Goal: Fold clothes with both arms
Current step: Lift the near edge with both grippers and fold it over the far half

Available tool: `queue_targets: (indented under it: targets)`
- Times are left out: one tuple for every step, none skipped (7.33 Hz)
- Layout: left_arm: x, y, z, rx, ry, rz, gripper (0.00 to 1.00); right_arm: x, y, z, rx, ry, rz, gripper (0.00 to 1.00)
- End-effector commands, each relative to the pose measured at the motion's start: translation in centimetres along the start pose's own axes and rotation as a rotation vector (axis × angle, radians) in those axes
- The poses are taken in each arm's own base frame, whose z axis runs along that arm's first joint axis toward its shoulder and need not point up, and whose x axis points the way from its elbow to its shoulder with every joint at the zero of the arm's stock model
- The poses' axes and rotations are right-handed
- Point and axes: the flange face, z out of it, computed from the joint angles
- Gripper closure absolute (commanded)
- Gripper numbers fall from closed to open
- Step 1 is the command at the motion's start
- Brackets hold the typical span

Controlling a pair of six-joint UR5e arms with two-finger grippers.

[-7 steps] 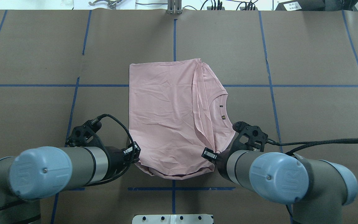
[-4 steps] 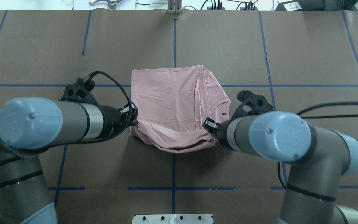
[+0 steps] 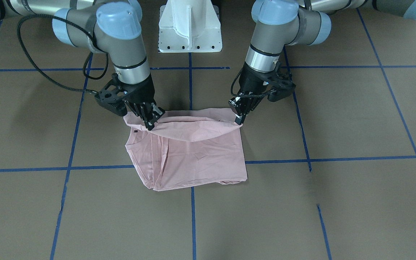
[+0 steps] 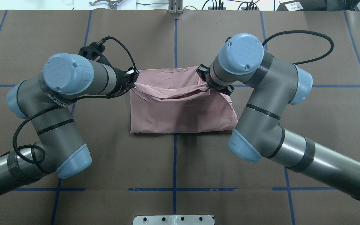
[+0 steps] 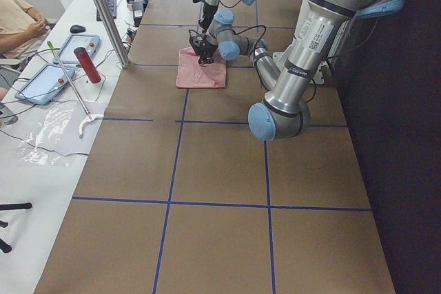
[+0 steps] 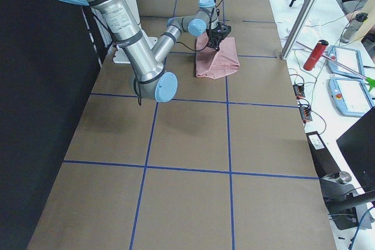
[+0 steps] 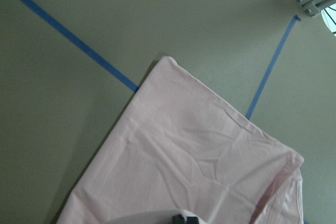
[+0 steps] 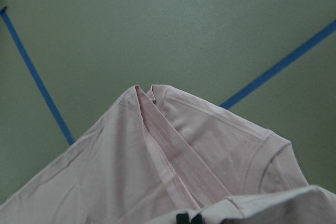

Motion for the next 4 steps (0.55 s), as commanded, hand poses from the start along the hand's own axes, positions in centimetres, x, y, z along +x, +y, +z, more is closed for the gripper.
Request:
queue_targets:
  targets:
    - [0.6, -1.2, 4.7, 0.053, -0.006, 0.020, 1.00, -1.6, -3.2, 6.2, 0.002, 0.041, -0.041, 1.00]
    - [0.5, -4.7, 8.7, 0.124, 0.024, 0.098, 0.98, -4.3, -5.8, 11.0, 0.013, 0.010, -0.057, 0.83]
    - [-1.3, -9.4, 11.9, 0.165, 0.082, 0.200, 0.60, -6.2, -9.8, 14.1, 0.022, -0.005, -0.131, 0.01]
    - [-2.4, -11.8, 12.6, 0.190, 0.110, 0.207, 0.21, -6.5, -13.8, 12.2, 0.002, -0.013, -0.186, 0.00]
